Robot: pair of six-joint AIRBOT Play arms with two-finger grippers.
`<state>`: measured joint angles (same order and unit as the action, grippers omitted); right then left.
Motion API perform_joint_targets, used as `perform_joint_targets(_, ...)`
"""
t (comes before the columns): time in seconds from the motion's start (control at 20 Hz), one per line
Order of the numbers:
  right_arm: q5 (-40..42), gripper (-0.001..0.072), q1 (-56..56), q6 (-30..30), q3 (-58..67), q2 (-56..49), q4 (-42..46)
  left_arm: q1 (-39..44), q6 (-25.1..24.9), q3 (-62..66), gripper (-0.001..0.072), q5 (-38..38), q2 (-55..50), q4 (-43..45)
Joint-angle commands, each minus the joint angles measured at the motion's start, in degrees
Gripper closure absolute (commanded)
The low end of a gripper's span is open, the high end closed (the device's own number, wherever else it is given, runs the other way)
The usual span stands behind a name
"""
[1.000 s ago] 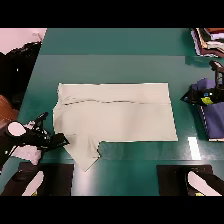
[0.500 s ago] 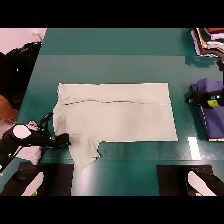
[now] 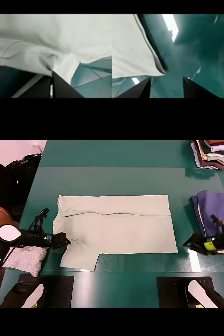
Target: Fold the shirts.
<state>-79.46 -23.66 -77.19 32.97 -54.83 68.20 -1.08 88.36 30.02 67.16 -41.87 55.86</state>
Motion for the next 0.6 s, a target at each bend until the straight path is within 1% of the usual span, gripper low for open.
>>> perform_joint_targets(0.0,3.02,0.028,-2.58,2.69,-6.97,0.0,-6.1,0.02,-0.35,1.27,0.0679,-1.57,0.02,-0.17)
perform_joint_targets(0.15,4.39,0.0283,-2.51,3.02,-8.44,-0.31,-8.79,0.02,-0.37,1.27,0.0679,-1.62,0.02,-0.15)
perform_joint_targets(0.25,4.37,0.0285,-1.88,2.99,-8.41,-2.32,-9.18,0.02,-0.39,1.27,0.0679,-1.77,0.02,-0.13)
perform_joint_targets(0.3,4.59,0.0319,-0.85,3.04,-8.41,-3.67,-9.38,0.02,-0.37,1.27,0.0679,-1.84,0.02,-0.15)
perform_joint_targets(0.35,5.27,0.0394,0.66,3.78,-8.39,-5.14,-10.12,0.02,-0.39,1.27,0.0679,-1.75,0.02,-0.13)
perform_joint_targets(0.4,6.29,0.0409,2.19,3.87,-8.35,-6.16,-10.21,0.02,-0.7,1.27,0.0679,-1.64,0.02,-0.13)
perform_joint_targets(0.45,7.23,0.0478,3.89,3.85,-8.31,-6.75,-10.08,0.02,-1.86,1.27,0.0679,-1.53,0.04,-0.11)
perform_joint_targets(0.5,7.54,0.0621,5.14,3.85,-8.31,-6.78,-9.94,0.02,-1.88,1.29,0.0679,-1.09,0.04,0.39)
perform_joint_targets(0.55,7.58,0.0682,6.16,3.87,-8.31,-6.05,-9.49,0.02,-1.9,1.29,0.068,-0.2,0.04,1.53)
